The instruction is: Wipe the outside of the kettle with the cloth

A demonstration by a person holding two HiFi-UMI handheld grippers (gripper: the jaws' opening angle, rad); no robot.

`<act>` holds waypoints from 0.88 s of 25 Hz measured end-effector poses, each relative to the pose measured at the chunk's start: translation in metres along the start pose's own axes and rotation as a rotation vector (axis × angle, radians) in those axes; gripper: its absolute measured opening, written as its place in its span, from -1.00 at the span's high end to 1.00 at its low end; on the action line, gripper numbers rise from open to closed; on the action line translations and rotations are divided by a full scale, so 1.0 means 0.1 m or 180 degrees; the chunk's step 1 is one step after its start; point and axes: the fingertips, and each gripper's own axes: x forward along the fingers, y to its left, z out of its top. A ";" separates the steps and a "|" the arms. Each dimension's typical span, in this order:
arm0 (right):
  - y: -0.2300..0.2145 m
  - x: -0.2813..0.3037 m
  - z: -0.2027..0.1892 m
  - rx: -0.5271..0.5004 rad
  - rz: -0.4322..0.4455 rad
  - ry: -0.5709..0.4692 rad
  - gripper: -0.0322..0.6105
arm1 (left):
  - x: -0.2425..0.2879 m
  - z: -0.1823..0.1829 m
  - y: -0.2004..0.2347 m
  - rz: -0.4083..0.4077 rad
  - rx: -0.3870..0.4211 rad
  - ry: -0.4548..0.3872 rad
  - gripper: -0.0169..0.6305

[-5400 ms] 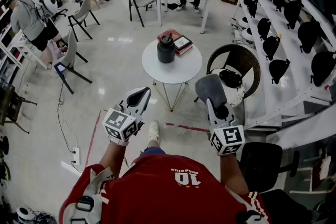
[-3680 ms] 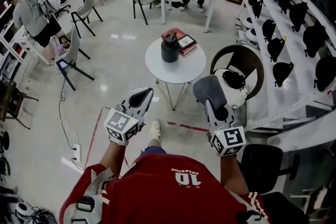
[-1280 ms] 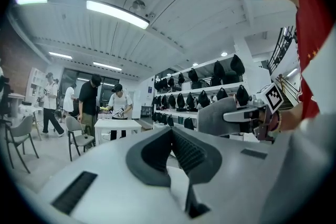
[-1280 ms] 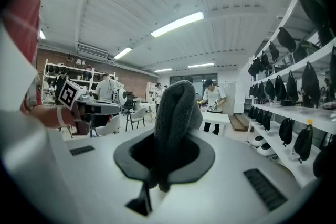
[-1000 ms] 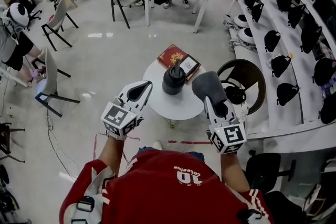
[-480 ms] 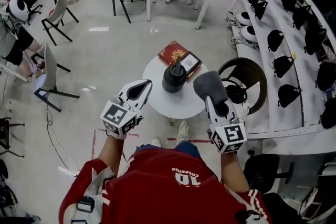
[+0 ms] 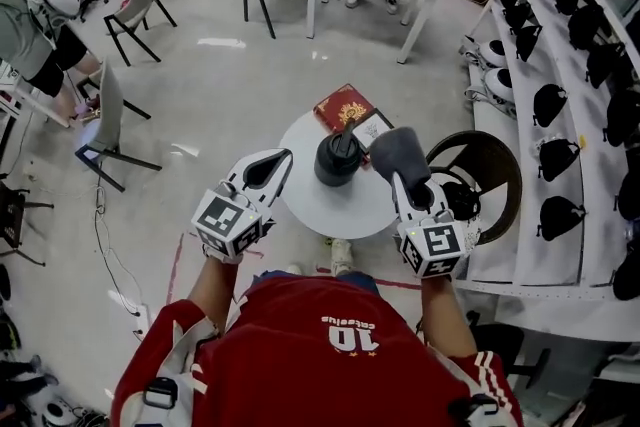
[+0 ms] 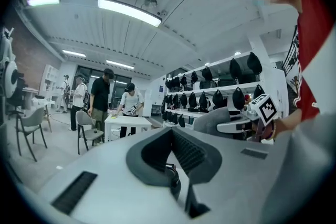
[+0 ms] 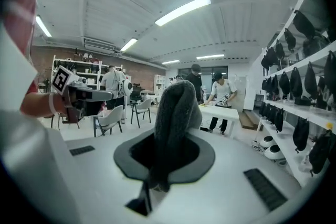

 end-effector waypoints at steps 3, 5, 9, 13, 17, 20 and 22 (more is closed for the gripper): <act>-0.18 0.17 -0.06 -0.0009 0.0087 0.0028 0.76 | 0.14 0.01 0.01 0.0097 0.0004 -0.0016 0.93; -0.28 0.28 -0.10 -0.0016 0.0152 0.0039 0.76 | 0.23 0.01 0.01 0.0165 0.0019 -0.0010 0.93; -0.44 0.51 -0.24 -0.0050 0.0275 0.0086 0.76 | 0.38 -0.06 0.04 0.0307 0.0047 0.0018 0.93; -0.60 0.73 -0.38 -0.0066 0.0384 0.0181 0.76 | 0.53 -0.12 0.07 0.0433 0.0007 0.0039 0.93; -0.73 0.93 -0.53 -0.0122 0.0488 0.0267 0.76 | 0.64 -0.18 0.10 0.0569 -0.0025 0.0067 0.93; -0.83 1.07 -0.61 -0.0170 0.0551 0.0303 0.76 | 0.72 -0.22 0.11 0.0666 -0.0046 0.0102 0.93; -0.88 1.16 -0.66 -0.0201 0.0585 0.0317 0.76 | 0.75 -0.26 0.12 0.0723 -0.0013 0.0109 0.93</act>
